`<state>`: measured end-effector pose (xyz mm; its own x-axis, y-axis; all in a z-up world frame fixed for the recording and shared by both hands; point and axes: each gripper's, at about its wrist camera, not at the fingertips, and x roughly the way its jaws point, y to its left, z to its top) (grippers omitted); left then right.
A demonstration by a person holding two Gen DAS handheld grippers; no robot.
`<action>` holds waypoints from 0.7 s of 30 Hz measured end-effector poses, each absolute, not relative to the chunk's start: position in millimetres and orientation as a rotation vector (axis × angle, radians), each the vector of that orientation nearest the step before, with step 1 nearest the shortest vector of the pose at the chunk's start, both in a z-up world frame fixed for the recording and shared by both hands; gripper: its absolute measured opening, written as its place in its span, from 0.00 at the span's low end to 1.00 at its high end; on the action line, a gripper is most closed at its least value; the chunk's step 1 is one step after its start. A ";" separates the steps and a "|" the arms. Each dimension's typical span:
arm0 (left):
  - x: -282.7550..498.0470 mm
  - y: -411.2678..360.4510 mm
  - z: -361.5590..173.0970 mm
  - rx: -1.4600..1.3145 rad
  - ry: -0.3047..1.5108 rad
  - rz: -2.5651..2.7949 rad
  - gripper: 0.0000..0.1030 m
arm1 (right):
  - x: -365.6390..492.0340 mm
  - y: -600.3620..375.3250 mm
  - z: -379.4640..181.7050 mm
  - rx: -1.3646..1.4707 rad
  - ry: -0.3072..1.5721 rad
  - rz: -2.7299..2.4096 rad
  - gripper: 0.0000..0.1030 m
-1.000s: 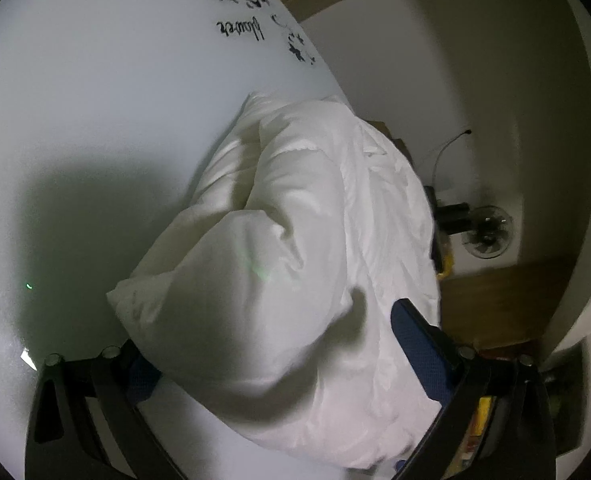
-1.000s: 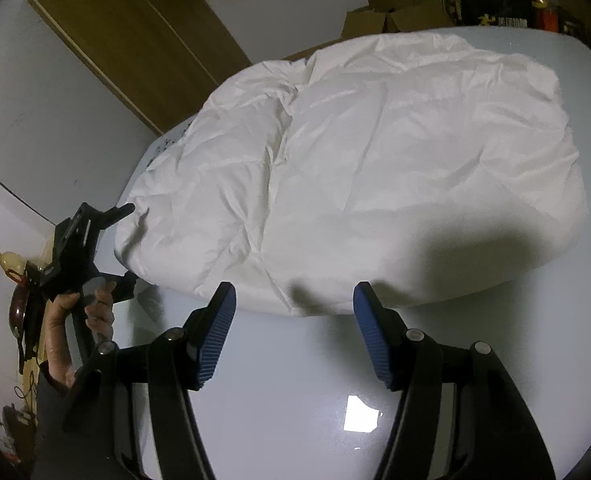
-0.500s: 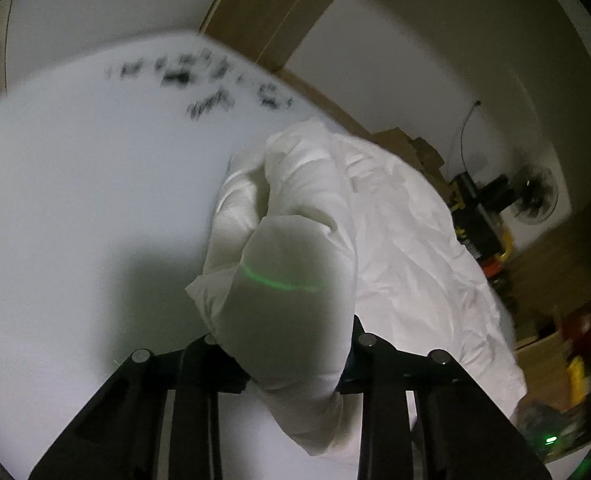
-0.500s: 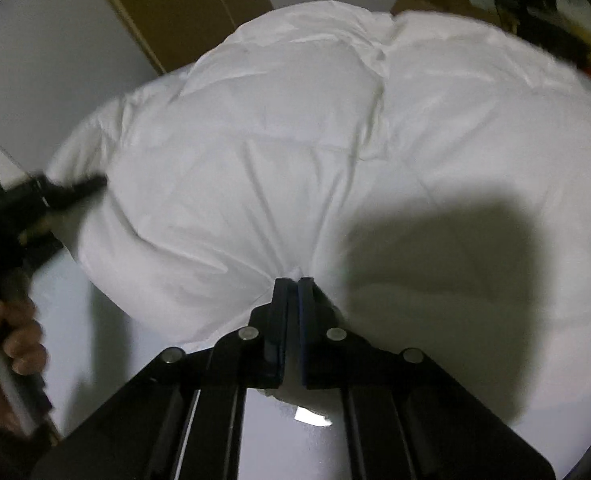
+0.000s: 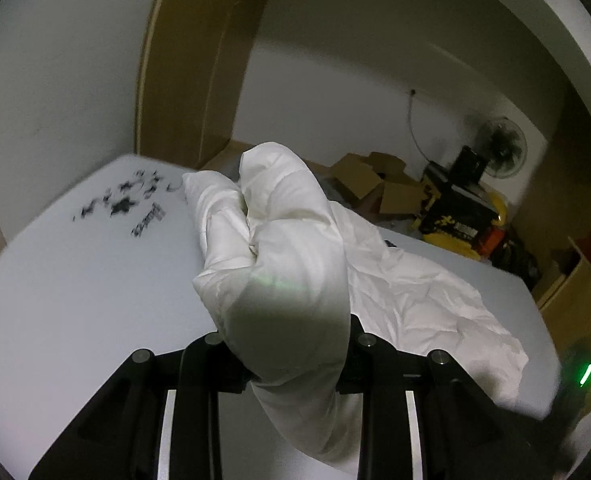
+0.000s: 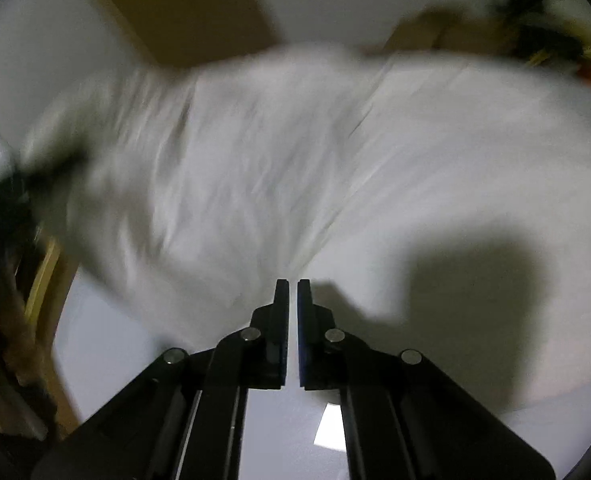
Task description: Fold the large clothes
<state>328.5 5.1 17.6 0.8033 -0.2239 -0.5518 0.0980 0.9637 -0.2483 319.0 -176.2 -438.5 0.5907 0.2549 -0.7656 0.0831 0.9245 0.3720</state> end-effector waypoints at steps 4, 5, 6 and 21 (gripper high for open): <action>319.0 -28.9 36.2 -0.141 0.593 -0.189 0.28 | 339.5 -272.8 -488.5 0.587 0.951 -0.122 0.06; 316.3 -37.4 40.4 -0.119 0.589 -0.180 0.28 | 348.9 -284.2 -515.1 0.589 0.980 -0.185 0.06; 313.1 -47.3 45.5 -0.102 0.584 -0.168 0.28 | 356.6 -282.3 -534.6 0.593 1.007 -0.189 0.01; 252.2 -288.7 37.4 0.240 0.560 -0.375 0.28 | 267.8 -368.5 -619.2 0.901 0.794 -0.100 0.05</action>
<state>252.2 -288.7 37.4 0.7824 -0.2799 -0.5564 0.4084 0.9050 0.1190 267.8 -368.5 -619.2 0.7167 0.2387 -0.6553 0.3943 0.6363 0.6630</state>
